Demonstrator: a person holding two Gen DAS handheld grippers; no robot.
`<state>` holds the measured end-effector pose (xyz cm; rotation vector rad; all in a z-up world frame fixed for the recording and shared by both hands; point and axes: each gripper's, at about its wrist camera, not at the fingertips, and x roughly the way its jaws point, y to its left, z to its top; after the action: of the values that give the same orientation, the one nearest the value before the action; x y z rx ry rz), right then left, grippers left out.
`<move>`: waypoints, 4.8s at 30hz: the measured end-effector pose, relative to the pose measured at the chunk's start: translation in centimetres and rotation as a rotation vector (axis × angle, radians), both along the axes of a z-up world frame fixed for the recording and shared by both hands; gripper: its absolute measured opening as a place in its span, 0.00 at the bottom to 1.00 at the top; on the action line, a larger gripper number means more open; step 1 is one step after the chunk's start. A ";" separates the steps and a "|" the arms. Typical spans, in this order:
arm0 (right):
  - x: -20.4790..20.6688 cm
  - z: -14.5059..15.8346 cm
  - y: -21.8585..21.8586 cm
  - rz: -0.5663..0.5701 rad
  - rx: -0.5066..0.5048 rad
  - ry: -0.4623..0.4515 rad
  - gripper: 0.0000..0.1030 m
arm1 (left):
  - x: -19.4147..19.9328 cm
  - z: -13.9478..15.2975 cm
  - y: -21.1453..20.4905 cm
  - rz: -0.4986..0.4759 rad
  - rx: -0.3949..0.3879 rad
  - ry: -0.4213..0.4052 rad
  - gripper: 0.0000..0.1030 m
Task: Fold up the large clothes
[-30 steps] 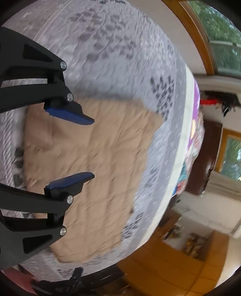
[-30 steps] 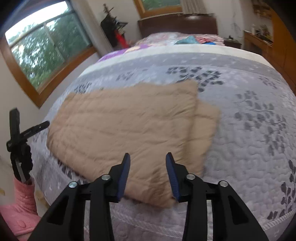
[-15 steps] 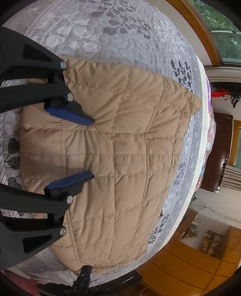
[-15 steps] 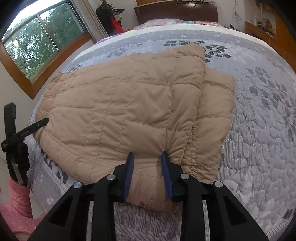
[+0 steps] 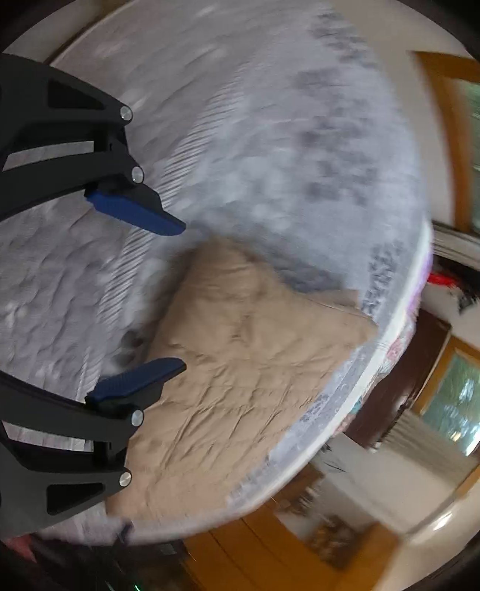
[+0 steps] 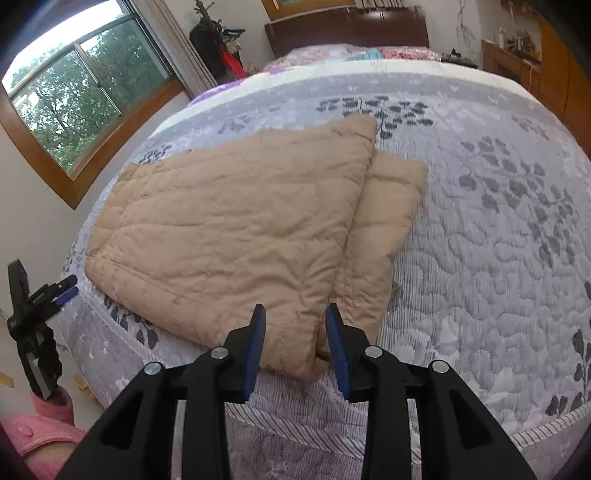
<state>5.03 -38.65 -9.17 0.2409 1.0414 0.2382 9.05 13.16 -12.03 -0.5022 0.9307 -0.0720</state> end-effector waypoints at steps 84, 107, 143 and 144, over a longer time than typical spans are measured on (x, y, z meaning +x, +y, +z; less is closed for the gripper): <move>1.1 -3.1 -1.1 -0.037 0.003 0.093 0.34 | 5.5 -0.6 -30.3 -0.757 0.156 -0.165 0.10; 1.6 3.7 -2.4 -0.051 -0.017 -0.025 0.50 | 3.5 4.9 -25.2 -0.794 -0.095 -0.117 0.39; 9.2 6.1 7.8 0.188 0.092 0.036 0.18 | 10.8 4.3 -17.1 -0.359 0.187 -0.089 0.39; 8.6 7.1 7.7 0.191 0.085 0.008 0.17 | 10.5 4.9 -17.1 -0.360 0.176 -0.104 0.39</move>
<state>13.67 -30.99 -2.10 0.2192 1.0644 0.4548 19.58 -3.95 -7.16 -0.1621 0.9069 -0.3357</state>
